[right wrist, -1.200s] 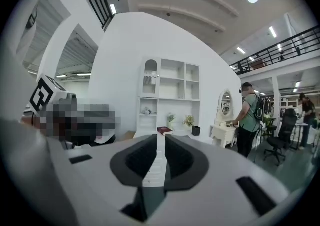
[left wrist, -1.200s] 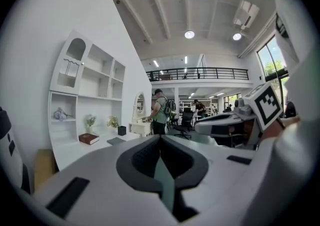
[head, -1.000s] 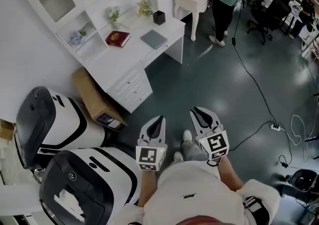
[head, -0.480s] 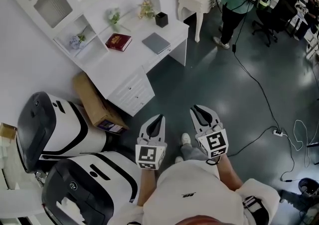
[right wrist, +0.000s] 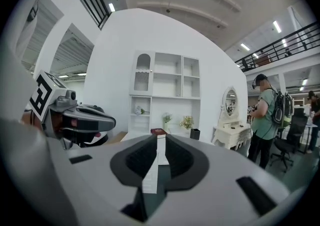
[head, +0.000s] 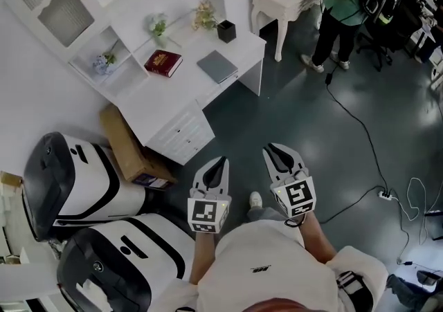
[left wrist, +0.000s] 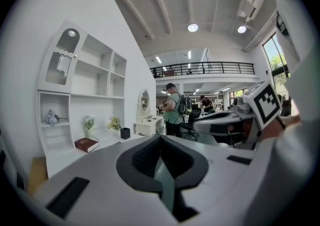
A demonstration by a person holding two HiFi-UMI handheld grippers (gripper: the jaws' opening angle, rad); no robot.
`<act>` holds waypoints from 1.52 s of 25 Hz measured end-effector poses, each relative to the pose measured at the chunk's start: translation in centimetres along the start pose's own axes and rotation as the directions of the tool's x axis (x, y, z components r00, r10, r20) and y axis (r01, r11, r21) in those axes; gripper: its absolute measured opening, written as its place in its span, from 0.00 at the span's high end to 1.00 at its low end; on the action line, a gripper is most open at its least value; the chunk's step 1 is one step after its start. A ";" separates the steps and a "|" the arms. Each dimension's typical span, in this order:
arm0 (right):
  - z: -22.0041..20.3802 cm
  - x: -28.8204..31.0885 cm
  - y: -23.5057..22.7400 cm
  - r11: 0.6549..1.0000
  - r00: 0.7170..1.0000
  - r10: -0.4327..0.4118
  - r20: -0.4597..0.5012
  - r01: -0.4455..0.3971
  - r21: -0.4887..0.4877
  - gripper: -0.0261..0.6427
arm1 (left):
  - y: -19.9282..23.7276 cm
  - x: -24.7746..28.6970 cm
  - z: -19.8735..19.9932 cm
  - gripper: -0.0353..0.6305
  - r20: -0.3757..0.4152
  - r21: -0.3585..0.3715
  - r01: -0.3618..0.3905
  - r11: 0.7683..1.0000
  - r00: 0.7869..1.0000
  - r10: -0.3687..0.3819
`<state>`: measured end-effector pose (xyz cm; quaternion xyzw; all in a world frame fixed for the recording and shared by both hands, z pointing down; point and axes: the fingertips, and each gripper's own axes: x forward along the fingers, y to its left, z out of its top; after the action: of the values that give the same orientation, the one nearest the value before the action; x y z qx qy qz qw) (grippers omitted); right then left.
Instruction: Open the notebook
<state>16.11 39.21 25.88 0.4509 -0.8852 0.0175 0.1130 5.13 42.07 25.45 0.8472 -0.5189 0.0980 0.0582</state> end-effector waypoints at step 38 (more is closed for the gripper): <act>-0.2 15.5 -10.9 0.998 0.998 0.066 -0.021 -0.066 -0.008 0.91 | 8.7 17.0 0.7 0.95 -0.017 -0.019 -0.076 0.997 0.997 0.076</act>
<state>16.07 20.47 28.70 0.4207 -0.8984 0.0220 0.1237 4.96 23.19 28.64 0.8255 -0.5512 0.1018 0.0668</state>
